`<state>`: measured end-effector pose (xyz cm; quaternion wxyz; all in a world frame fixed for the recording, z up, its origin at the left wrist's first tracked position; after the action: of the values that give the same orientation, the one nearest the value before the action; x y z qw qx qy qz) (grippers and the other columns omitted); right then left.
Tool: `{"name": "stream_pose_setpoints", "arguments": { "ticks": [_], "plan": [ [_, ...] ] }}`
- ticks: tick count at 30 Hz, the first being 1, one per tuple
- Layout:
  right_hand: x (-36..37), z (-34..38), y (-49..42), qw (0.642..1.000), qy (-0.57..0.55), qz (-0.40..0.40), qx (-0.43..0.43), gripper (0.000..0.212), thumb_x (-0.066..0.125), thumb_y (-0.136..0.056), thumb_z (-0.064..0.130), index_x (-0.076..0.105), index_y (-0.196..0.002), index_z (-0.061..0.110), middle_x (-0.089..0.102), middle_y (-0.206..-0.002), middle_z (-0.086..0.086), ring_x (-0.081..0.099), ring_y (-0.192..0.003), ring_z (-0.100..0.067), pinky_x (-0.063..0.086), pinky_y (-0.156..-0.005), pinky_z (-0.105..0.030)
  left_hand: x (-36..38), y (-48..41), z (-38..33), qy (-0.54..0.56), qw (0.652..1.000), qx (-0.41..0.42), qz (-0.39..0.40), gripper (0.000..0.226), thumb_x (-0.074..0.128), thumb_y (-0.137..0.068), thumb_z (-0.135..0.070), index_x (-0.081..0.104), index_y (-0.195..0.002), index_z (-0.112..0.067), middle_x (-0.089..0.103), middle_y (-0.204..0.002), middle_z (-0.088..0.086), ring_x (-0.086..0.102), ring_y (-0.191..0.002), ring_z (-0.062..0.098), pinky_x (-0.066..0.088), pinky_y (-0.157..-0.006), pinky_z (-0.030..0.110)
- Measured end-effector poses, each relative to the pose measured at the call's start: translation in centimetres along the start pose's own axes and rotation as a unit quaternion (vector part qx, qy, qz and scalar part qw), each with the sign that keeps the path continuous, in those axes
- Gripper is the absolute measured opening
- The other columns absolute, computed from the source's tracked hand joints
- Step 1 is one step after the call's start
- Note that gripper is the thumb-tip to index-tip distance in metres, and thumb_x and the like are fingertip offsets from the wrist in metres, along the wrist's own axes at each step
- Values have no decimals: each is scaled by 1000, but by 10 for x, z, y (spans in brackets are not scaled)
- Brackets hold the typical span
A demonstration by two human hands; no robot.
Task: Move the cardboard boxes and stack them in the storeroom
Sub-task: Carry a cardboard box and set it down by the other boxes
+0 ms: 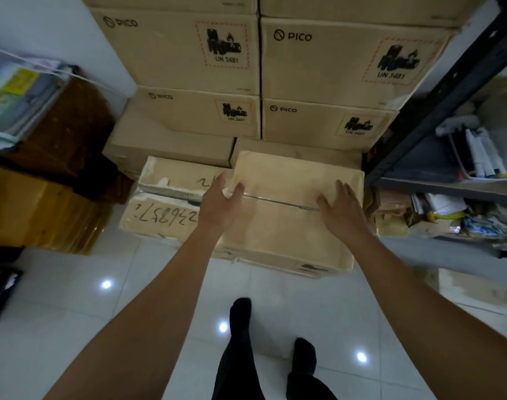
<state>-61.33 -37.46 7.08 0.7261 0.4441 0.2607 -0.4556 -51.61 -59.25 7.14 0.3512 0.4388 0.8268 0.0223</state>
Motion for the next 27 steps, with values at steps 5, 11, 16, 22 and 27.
{"name": "stream_pose_setpoints", "arguments": {
  "ticks": [5, 11, 16, 22, 27],
  "plan": [
    [-14, 37, 29, 991, 48, 48, -112, 69, 24, -98, 56, 16, -153, 15, 11, -161, -7, 4, -148, -24, 8, -120, -40, -22, 44, -14, -32, 999, 30, -11, 68, 46, -94, -56, 36, -149, -18, 40, -152, 2, 36, -139, 19, 28, -108, 30],
    [-28, 51, 77, 981, 101, 70, -151, 71, 17, -97, 61, 20, -152, 16, 10, -161, -9, 2, -148, -28, 8, -119, -46, -37, 94, -27, -89, 995, 53, 9, 78, 41, -91, -66, 31, -151, -18, 34, -155, 1, 30, -143, 20, 24, -113, 34],
    [-32, 36, 125, 991, 59, 59, -102, 74, 16, -95, 63, 19, -152, 17, 15, -160, -8, 5, -148, -28, 11, -118, -46, -34, 122, -41, -143, 983, 89, 68, 85, 37, -85, -77, 31, -151, -25, 31, -156, -1, 27, -144, 20, 24, -114, 38],
    [-36, -14, 191, 999, -34, -30, 2, 71, 23, -97, 60, 25, -150, 13, 26, -156, -12, 18, -145, -31, 20, -116, -44, 3, 162, -52, -196, 951, 193, 142, 81, 38, -87, -73, 37, -148, -21, 37, -154, 0, 35, -140, 22, 30, -111, 35],
    [-55, -80, 258, 990, -88, -84, 68, 67, 23, -97, 59, 34, -146, 15, 35, -151, -12, 29, -140, -34, 26, -113, -48, 57, 221, -62, -229, 916, 250, 216, 83, 37, -87, -75, 38, -148, -20, 39, -152, 3, 37, -139, 25, 32, -110, 37]
  ]
}}
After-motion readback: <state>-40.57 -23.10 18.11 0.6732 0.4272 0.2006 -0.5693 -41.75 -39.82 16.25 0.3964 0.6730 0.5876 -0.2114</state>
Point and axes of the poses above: each hand's wrist, its own y-axis away from the middle knuckle, its own x-axis out of the palm, z = x × y, the point moved 1 cm from there along -y, towards the middle knuckle
